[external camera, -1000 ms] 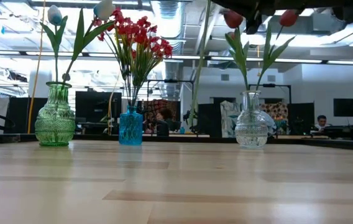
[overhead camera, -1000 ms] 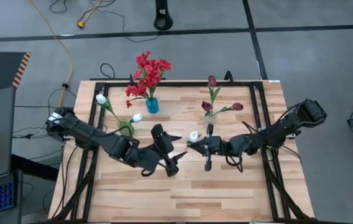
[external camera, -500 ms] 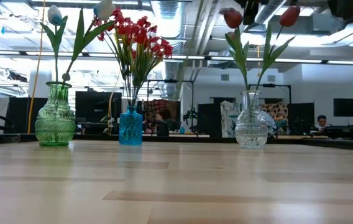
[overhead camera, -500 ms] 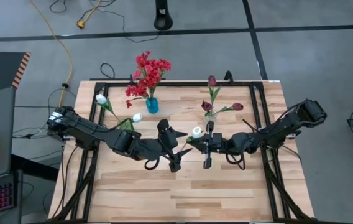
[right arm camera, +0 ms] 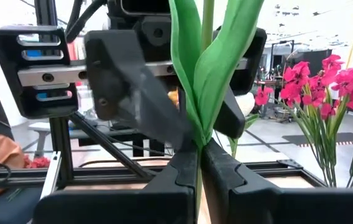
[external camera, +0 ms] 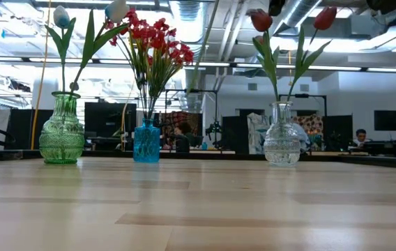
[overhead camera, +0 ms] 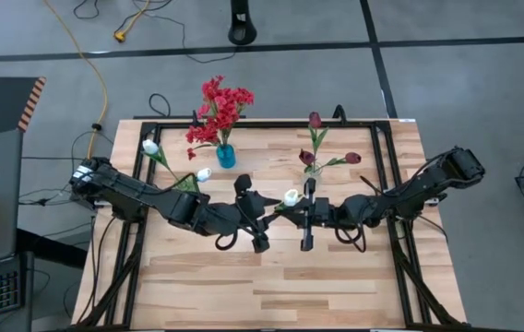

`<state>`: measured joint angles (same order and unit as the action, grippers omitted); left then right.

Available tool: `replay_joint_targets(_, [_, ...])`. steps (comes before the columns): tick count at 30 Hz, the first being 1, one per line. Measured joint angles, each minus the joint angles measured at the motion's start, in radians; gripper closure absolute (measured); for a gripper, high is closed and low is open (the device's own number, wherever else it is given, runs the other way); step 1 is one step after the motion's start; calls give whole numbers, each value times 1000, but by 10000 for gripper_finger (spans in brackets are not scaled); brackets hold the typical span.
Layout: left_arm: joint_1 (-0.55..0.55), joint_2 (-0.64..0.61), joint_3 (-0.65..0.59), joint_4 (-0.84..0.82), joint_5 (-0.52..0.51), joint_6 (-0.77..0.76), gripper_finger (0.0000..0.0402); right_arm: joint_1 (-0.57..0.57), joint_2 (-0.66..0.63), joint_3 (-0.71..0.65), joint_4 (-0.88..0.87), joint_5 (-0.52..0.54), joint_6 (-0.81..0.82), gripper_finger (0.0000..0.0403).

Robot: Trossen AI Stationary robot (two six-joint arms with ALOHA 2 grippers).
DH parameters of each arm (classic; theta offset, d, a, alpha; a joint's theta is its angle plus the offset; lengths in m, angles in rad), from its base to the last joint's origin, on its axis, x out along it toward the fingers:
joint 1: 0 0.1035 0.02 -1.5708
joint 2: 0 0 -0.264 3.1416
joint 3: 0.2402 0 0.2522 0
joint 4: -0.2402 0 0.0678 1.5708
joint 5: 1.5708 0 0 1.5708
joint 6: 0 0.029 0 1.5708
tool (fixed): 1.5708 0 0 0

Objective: Sort flowers into vase by color
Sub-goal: Put the white tulip into the green vase

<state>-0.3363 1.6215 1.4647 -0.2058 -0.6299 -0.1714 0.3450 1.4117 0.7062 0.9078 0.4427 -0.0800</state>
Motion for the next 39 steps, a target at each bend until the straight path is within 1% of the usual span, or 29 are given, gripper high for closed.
replay_joint_targets(6, [0, 0, 0, 24, -4, 56, 366, 0, 0, 0, -23, 0, 0, 365])
replay_joint_targets(9, [0, 0, 0, 23, -4, 62, 393, 0, 0, 0, -24, 0, 0, 361])
replay_joint_targets(15, [0, 0, 0, 19, -2, 58, 393, -2, 0, 0, -29, -4, 3, 344])
replay_joint_targets(18, [-1, 0, 0, 17, -2, 58, 398, -15, 0, 0, -32, -22, 3, 331])
replay_joint_targets(21, [-6, -1, 0, 11, -4, 62, 399, -28, 0, 0, -34, -26, 18, 307])
replay_joint_targets(25, [-19, -33, 0, -28, -6, 65, 400, -39, -12, 0, -52, -29, 42, 256])
replay_joint_targets(29, [-34, -107, 0, -77, -7, 56, 400, -42, -81, 8, -167, -24, 45, 200])
replay_joint_targets(32, [-51, -162, 0, -132, -13, 54, 401, -40, -157, 16, -271, -23, 46, 170])
replay_joint_targets(35, [-80, -226, 0, -214, -64, 32, 401, -33, -235, 16, -377, -23, 46, 160])
replay_joint_targets(39, [-152, -307, 0, -366, -193, -44, 401, -21, -310, 16, -514, -23, 48, 161])
